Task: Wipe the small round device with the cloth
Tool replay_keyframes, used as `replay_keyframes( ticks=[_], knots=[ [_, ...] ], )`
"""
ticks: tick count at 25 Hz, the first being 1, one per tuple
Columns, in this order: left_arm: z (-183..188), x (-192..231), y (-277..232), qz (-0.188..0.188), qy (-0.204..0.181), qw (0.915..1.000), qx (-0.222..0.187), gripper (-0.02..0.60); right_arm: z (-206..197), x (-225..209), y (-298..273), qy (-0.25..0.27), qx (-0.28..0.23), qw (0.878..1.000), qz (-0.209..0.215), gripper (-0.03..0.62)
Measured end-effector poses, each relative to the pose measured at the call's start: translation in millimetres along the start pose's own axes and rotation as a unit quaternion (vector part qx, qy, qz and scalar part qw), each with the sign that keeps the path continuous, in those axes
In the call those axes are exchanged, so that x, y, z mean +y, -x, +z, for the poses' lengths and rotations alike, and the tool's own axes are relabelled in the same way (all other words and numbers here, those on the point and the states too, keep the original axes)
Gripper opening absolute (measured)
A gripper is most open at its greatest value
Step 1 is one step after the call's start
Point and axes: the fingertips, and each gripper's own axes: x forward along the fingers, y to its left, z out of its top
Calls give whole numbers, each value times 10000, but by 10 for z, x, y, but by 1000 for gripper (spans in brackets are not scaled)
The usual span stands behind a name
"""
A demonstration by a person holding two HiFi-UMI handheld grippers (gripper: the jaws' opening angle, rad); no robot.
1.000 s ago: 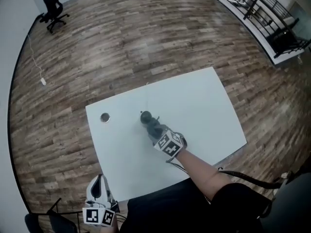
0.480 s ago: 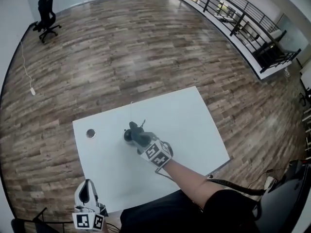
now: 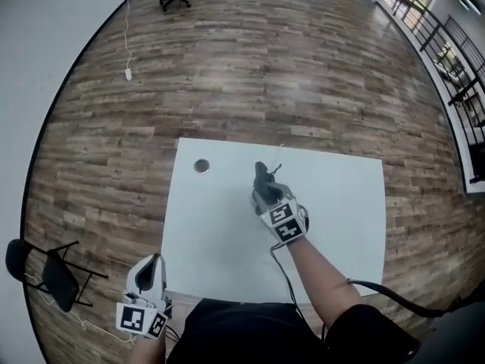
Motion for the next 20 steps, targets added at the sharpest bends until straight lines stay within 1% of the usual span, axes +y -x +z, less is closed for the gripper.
replay_keyframes(
  ticks=[2, 4, 10, 13, 17, 20],
  knots=[
    [-12, 17, 97, 156, 58, 9999, 44, 3, -23, 78, -27, -10, 57, 9999, 118, 89],
    [-36, 17, 164, 252, 95, 9996, 71, 3, -35, 121, -30, 97, 98, 9997, 190, 89],
    [-63, -51, 255, 284, 114, 9995, 46, 3, -38, 207, -51, 276, 187, 9990, 307, 89],
    [-71, -37, 317, 352, 122, 9993, 63, 3, -28, 332, -81, 464, 290, 9975, 456, 89],
    [-72, -20, 422, 468, 140, 9988, 39, 3, -132, 546, -151, 504, 472, 9949, 738, 89],
    [-109, 23, 517, 595, 178, 9981, 48, 3, -233, 636, -213, 548, 561, 9938, 792, 89]
  ],
)
